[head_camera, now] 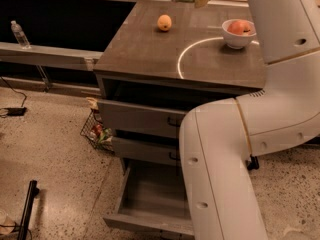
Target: Place green can into bottom drawer
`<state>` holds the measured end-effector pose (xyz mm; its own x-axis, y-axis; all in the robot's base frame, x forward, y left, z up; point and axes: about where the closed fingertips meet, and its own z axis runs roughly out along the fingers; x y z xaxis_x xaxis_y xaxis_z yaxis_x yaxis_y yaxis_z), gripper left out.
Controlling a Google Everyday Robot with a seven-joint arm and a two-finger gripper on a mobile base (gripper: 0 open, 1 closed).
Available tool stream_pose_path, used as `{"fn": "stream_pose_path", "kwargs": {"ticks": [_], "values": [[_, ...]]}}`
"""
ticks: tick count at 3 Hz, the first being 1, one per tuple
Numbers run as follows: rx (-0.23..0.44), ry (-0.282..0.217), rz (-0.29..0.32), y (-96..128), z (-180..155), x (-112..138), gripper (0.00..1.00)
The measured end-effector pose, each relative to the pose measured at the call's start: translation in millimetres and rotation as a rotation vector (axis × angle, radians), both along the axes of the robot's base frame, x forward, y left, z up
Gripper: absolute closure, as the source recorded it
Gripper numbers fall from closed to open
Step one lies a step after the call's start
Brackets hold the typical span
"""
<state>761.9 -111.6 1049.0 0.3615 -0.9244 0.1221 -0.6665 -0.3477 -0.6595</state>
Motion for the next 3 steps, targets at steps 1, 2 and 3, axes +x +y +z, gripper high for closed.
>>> {"fn": "stream_pose_path", "kwargs": {"ticks": [1, 2, 3], "values": [[-0.041, 0.078, -0.033, -13.9, -33.9, 10.8, 1.0], [-0.072, 0.131, -0.063, -24.8, -56.9, 16.4, 1.0], [-0.094, 0.188, -0.095, -37.7, -80.8, 18.8, 1.0]]}}
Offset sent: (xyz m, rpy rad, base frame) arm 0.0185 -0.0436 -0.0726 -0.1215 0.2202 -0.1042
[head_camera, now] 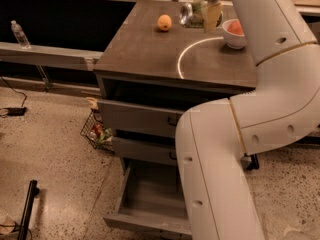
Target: Place green can into bottom drawer
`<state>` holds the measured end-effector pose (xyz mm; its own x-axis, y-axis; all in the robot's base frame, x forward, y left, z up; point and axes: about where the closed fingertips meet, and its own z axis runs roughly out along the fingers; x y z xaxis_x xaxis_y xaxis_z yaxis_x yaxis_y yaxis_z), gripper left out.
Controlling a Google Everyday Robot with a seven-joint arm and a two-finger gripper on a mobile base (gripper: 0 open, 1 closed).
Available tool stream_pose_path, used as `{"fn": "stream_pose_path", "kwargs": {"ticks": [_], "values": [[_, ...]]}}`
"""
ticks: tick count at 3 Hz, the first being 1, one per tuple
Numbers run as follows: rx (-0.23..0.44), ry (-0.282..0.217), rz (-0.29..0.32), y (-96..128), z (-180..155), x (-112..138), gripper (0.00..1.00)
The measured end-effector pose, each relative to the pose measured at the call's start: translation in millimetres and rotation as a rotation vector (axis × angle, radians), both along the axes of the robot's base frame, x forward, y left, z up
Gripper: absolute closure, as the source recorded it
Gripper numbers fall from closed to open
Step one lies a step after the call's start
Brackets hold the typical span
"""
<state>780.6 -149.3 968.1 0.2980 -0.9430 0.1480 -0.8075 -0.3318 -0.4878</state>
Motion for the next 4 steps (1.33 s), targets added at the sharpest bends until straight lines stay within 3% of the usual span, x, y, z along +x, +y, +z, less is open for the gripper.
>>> {"fn": "stream_pose_path", "kwargs": {"ticks": [1, 4], "values": [[-0.02, 0.054, -0.026, -15.3, -22.8, -0.4, 1.0], [-0.153, 0.171, 0.024, -27.6, -75.7, 8.8, 1.0]]}}
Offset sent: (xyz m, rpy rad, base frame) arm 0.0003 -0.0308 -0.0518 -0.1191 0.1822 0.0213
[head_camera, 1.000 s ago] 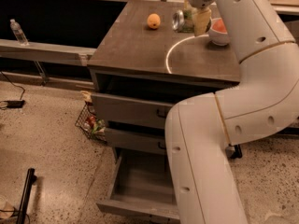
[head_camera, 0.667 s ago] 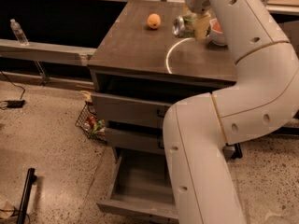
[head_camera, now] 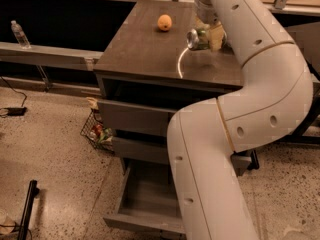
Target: Place green can into bottom drawer
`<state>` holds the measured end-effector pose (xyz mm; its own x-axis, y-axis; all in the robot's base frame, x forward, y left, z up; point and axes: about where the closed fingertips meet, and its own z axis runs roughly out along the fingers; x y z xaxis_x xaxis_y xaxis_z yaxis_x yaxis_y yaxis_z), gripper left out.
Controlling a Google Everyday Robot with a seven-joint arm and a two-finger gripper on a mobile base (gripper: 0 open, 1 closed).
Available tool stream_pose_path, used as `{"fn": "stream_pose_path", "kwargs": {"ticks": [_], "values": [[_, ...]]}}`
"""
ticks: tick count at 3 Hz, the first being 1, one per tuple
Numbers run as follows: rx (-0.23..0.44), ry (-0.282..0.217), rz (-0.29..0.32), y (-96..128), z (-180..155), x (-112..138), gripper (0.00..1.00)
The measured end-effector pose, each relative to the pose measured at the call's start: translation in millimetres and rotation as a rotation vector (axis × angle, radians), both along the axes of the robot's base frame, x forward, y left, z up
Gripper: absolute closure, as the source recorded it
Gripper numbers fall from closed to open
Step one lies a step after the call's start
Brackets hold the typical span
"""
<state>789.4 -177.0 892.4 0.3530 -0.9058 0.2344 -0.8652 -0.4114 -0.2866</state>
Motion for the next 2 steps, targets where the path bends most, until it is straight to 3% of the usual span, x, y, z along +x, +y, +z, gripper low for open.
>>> {"fn": "stream_pose_path", "kwargs": {"ticks": [1, 2], "values": [[0.034, 0.033, 0.0, -3.0, -10.9, -4.7, 0.85], [0.035, 0.023, 0.003, -1.7, -14.1, 0.7, 0.61]]}}
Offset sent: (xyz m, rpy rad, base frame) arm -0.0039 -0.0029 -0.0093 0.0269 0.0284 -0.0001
